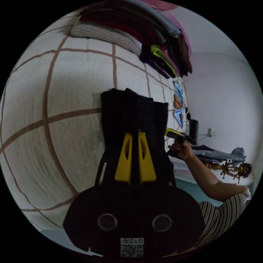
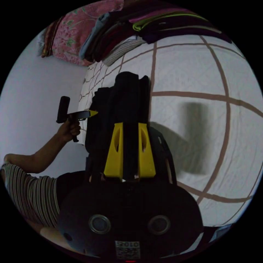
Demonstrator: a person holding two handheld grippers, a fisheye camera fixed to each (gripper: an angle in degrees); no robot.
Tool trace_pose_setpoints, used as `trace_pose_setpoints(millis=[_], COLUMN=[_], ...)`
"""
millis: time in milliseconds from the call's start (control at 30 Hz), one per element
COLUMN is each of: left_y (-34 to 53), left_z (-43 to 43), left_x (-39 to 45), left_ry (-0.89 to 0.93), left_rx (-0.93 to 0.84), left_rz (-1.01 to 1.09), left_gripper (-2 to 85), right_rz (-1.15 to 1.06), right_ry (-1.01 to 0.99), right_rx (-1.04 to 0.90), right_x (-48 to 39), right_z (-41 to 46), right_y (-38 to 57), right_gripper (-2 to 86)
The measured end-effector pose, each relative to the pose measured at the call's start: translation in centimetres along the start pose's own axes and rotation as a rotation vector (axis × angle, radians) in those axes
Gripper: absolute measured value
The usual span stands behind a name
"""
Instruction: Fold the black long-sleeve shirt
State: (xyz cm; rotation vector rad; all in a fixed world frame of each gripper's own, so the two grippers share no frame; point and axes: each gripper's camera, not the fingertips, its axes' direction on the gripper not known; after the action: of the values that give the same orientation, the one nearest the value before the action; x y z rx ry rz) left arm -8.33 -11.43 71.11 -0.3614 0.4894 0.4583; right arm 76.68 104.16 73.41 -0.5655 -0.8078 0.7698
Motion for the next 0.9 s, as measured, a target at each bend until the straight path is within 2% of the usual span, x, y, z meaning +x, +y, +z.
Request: trace_pose_setpoints(millis=[67, 167, 200, 267, 333, 433, 533, 667, 767, 900], left_y=[0.9, 3.4, 4.0, 4.8, 3.9, 2.1, 1.6, 4.3, 8.3, 13.0], left_z=[-1.5, -4.0, -4.5, -4.8, -3.4, -0.9, -0.9, -3.8, -6.0, -4.8], left_x=[1.6, 3.6, 3.7, 2.7, 1.8, 1.1, 0.4, 2.2, 4.2, 6.1], left_ry=[0.017, -0.047, -0.058, 0.002, 0.010, -0.100, 0.007, 0.046, 0.011, -0.093], left_rx=[0.071, 0.213, 0.247, 0.314, 0.241, 0.110, 0.112, 0.226, 0.280, 0.153], left_rz=[0.093, 0.198, 0.201, 0.163, 0.080, 0.000, -0.056, 0.030, 0.134, 0.298], left_gripper=[4.7, 4.4, 4.3, 4.4, 4.7, 5.5, 6.9, 9.9, 11.5, 12.5], right_rz=[-0.028, -0.172, -0.193, -0.148, -0.033, 0.042, 0.089, -0.001, -0.089, -0.197], right_ry=[0.009, 0.067, 0.061, 0.031, 0.115, 0.181, 0.149, 0.133, 0.107, 0.134], right_rx=[0.021, 0.180, 0.257, 0.281, 0.150, 0.051, 0.030, 0.144, 0.255, 0.120], right_x=[-0.8, -3.2, -3.5, -2.8, -1.7, -1.1, -0.6, -1.4, -2.2, -2.5], right_z=[-0.3, -2.5, -3.1, -2.8, -0.5, 1.7, 1.7, -0.4, -2.6, -0.8], right_y=[0.3, 2.1, 3.0, 3.1, 1.5, -0.1, -0.2, 2.1, 5.5, 10.1], right_gripper=[6.8, 5.5, 5.4, 5.2, 5.2, 5.4, 5.8, 7.7, 9.9, 10.8])
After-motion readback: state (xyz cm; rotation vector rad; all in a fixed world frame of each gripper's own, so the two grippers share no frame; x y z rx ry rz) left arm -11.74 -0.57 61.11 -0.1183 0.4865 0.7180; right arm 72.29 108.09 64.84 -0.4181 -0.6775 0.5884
